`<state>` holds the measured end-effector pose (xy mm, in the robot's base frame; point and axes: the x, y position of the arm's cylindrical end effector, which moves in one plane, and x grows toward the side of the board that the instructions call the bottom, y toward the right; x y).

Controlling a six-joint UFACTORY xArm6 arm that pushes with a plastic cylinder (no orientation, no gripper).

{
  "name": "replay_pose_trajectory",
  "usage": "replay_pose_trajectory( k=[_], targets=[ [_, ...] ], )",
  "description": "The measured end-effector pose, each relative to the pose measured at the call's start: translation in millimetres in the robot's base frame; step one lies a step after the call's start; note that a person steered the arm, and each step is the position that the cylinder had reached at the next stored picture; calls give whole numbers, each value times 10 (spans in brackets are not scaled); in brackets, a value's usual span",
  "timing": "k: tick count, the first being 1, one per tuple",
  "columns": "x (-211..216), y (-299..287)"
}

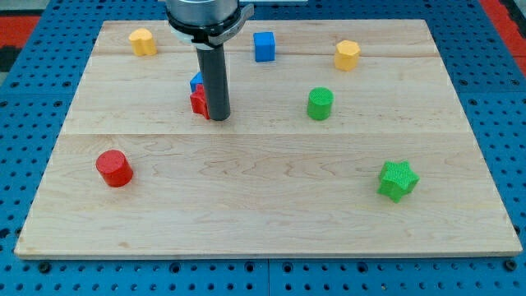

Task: Push blue cube close to the blue triangle

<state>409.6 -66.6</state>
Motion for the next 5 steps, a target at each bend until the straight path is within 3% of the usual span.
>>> replay_pose_trajectory(
  k=[1,3,5],
  targets=[
    [114,-155],
    [-61,-1216],
    [-508,-1232]
  ],
)
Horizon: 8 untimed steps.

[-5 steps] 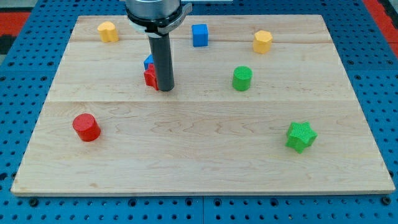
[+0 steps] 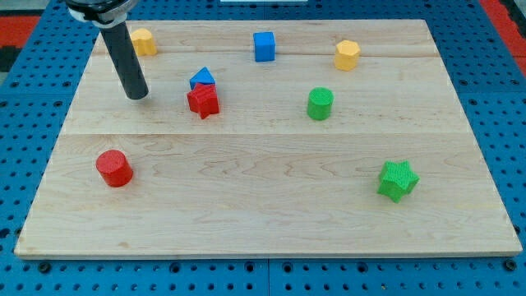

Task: Push blue cube close to the blue triangle

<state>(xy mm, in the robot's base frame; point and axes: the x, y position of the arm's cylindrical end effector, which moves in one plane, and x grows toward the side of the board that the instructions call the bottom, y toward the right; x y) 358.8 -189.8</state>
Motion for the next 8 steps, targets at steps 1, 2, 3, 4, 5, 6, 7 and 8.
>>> replay_pose_trajectory(
  k=[1,2,3,4,5,6,7,8],
  targets=[
    [-132,105],
    [-193,245],
    [-212,402],
    [-286,527],
    [-429,553],
    [-537,578],
    [-598,608],
    [-782,618]
  ],
)
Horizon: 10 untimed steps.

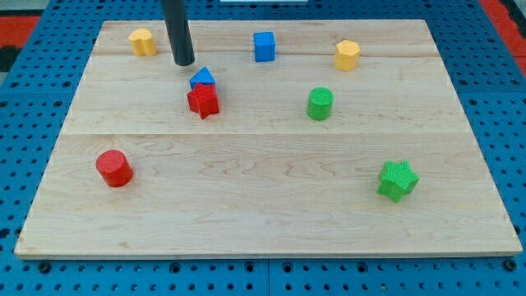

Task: Push blue cube close to the blue triangle

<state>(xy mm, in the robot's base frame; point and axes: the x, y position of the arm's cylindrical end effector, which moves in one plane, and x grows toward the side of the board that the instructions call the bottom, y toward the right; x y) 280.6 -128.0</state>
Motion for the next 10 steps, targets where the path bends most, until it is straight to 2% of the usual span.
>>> replay_pose_trajectory(
  k=[1,3,4,6,7,8,9,10],
  targets=[
    [-324,80],
    [-690,1133],
    [-574,1367],
    [-171,1367],
    [-1,1167],
    [44,746],
    [206,766],
    [97,1044]
  ],
)
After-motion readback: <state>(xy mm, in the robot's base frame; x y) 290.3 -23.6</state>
